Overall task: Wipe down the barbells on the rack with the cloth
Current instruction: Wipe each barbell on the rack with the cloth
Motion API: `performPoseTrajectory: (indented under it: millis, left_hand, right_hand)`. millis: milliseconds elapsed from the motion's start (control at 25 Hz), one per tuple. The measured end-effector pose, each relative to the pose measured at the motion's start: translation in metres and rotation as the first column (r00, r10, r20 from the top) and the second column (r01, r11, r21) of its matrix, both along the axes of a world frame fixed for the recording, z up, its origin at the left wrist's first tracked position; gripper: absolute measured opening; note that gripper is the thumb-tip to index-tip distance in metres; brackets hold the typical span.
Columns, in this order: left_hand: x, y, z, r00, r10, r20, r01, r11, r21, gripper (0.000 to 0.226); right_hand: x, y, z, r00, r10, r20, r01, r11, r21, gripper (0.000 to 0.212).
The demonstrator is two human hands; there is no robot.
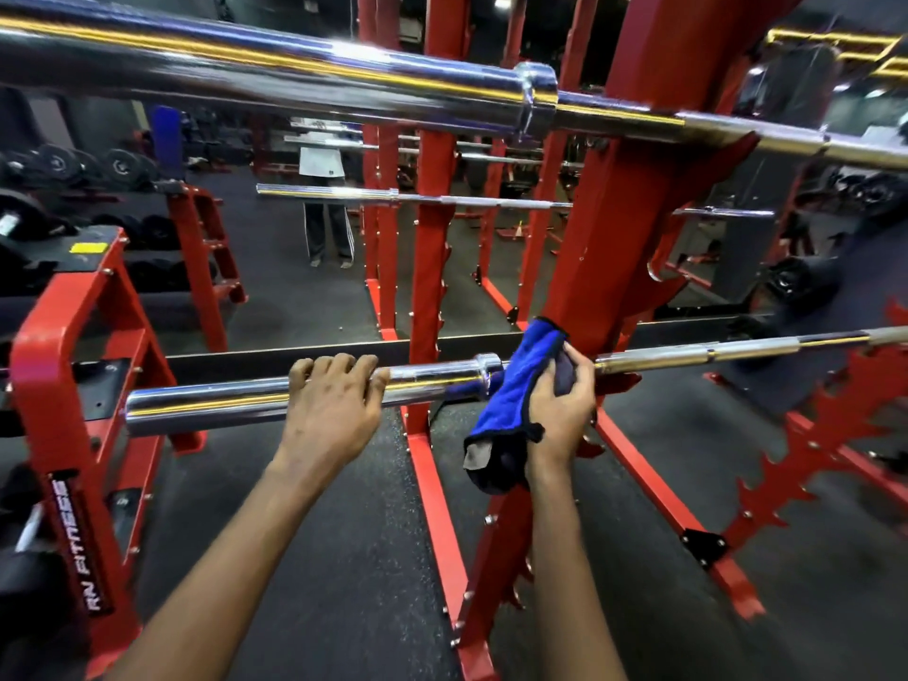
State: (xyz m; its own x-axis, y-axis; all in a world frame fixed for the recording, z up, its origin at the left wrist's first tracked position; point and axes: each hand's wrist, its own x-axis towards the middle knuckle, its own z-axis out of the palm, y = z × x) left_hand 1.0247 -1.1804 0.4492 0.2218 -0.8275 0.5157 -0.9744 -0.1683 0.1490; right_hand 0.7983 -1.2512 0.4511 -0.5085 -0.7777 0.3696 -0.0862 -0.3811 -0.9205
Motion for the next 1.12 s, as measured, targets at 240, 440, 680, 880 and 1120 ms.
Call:
performPoseTrajectory:
  millis: [240, 440, 680, 880, 1120]
  left_hand:
    - [0.031, 0.016, -0.005, 0.997, -0.060, 0.053, 0.059, 0.998, 0.019, 0.057]
    - [0.029, 0.016, -0.006, 0.996, -0.079, 0.034, 0.079, 0.997, -0.004, 0.052]
    - [0.059, 0.031, -0.004, 0.996, -0.033, 0.087, 0.032, 0.999, 0.020, 0.056]
    - [0.068, 0.038, -0.009, 0.997, -0.009, 0.075, 0.010, 1.000, -0.014, 0.054]
    - [0.068, 0.040, -0.009, 0.997, -0.013, 0.071, 0.015, 1.000, -0.026, 0.051]
  right_hand:
    - [0.052, 0.012, 0.022, 0.772, 0.153, -0.618, -0.142, 0.988, 0.067, 0.051]
    - [0.046, 0.039, 0.015, 0.619, 0.407, -0.672, -0.376, 0.904, 0.202, 0.071]
    - [0.050, 0.008, 0.009, 0.800, -0.027, -0.600, -0.115, 0.974, -0.197, 0.016]
    - [0.086, 0.028, -0.020, 0.605, -0.070, -0.793, -0.199, 0.951, -0.236, 0.046]
    - [0.063, 0.016, -0.039, 0.676, -0.106, -0.729, -0.243, 0.902, -0.356, 0.042]
